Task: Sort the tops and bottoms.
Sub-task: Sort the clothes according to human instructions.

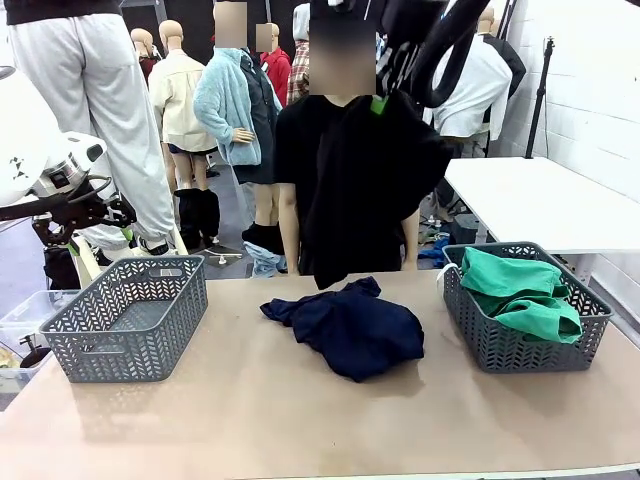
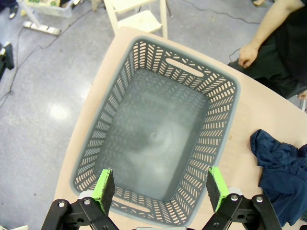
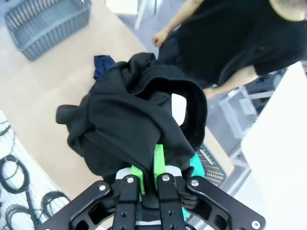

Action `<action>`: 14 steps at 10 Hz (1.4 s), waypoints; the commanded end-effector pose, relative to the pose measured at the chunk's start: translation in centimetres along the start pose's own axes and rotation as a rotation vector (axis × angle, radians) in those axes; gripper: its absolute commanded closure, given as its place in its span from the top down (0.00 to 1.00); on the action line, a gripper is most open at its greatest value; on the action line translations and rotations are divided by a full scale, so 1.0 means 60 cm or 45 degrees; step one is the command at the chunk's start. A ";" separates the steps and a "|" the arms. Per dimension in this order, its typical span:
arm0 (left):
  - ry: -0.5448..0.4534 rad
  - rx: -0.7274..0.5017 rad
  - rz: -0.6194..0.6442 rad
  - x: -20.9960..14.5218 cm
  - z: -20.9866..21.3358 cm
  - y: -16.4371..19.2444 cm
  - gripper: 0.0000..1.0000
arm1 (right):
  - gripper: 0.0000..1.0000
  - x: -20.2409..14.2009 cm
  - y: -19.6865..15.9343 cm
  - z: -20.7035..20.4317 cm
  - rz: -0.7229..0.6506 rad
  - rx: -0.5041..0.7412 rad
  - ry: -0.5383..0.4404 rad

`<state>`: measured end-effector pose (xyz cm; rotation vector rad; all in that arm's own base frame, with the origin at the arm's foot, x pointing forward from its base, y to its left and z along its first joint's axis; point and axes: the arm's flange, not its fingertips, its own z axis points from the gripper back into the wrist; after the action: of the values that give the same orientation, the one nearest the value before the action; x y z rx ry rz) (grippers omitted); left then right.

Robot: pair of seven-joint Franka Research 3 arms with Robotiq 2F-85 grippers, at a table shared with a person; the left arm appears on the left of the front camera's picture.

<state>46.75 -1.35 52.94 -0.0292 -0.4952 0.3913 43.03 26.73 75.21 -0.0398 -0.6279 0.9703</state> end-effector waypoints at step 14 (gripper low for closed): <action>0.014 0.000 0.020 0.003 0.004 -0.001 1.00 | 0.00 0.000 0.000 0.000 0.000 0.000 0.000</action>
<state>46.75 -1.35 52.94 -0.0292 -0.4953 0.3913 43.22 27.00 75.26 -0.0398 -0.6153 0.9639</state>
